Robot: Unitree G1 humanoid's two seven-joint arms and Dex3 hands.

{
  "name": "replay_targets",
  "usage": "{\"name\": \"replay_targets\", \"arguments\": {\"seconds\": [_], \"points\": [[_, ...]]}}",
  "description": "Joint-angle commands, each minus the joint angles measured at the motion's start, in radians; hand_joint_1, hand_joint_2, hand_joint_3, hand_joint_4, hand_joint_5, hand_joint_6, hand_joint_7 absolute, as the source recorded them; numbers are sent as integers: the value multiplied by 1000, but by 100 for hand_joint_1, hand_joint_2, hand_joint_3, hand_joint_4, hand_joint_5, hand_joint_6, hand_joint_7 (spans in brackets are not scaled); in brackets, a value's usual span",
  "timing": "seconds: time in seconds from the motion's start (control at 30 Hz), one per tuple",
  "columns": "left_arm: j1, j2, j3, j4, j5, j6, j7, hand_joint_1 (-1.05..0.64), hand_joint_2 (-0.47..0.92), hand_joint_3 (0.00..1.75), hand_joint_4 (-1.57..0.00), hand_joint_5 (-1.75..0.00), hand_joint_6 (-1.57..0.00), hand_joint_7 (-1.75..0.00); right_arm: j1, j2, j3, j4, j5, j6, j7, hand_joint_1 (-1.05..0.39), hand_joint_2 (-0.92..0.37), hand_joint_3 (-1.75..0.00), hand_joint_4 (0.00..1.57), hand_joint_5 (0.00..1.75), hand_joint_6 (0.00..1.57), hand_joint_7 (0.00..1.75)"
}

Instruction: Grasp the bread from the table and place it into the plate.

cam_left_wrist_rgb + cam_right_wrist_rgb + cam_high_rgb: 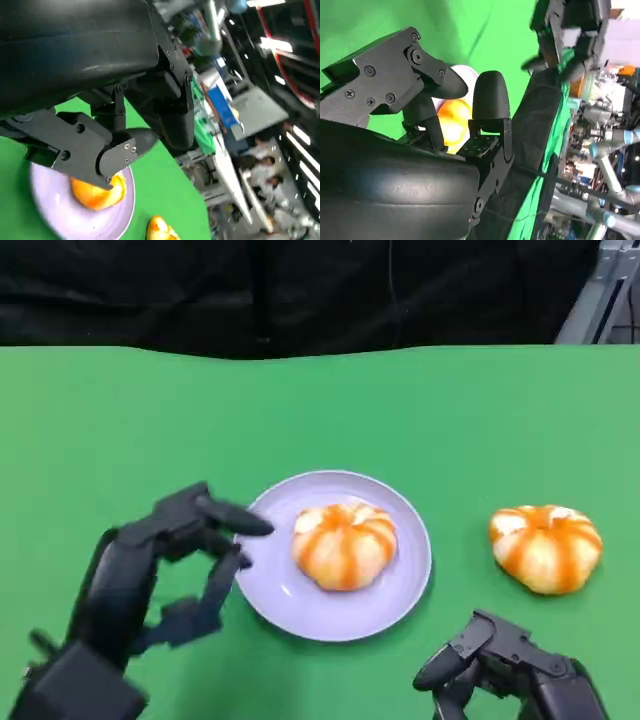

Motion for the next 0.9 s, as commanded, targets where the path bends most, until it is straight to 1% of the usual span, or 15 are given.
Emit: {"name": "replay_targets", "arguments": {"seconds": [0.03,0.1,0.17,0.23,0.4,0.6,0.73,0.9], "points": [[116,20,41,-56,-71,-15,-41,2,42,136,-80,-158,-76,-139,11,-10,-10,-17,13,4,2,-13,-54,-105,67,160,70,128],[151,24,52,-73,-96,0,-60,3,44,138,-85,-166,-77,-148,10,-16,-14,-14,15,-5,7,-13,-54,-105,67,160,70,128],[163,21,57,-73,-123,14,-76,3,44,139,-87,-169,-77,-150,8,-20,-18,-11,19,-7,10,-14,-54,-104,66,159,69,127],[163,15,57,-65,-148,35,-89,1,39,145,-86,-173,-78,-152,6,-23,-23,-9,21,-6,12,-14,-55,-103,66,159,69,127],[167,10,48,-49,-157,36,-115,-1,37,145,-85,-174,-80,-153,15,-32,-33,-11,36,-12,24,-15,-56,-100,67,158,70,127],[162,4,50,-38,-161,38,-141,-1,37,144,-86,-173,-80,-154,22,-44,-42,-5,25,-41,25,-15,-58,-97,67,156,70,126],[151,5,50,-11,-123,4,-140,-2,36,144,-86,-173,-79,-153,32,-48,-44,-23,40,-15,36,-14,-59,-96,66,157,69,127],[148,3,48,5,-112,-21,-142,-2,34,146,-87,-173,-80,-154,32,-47,-47,-18,30,-22,35,-13,-58,-97,67,158,70,129]]}}
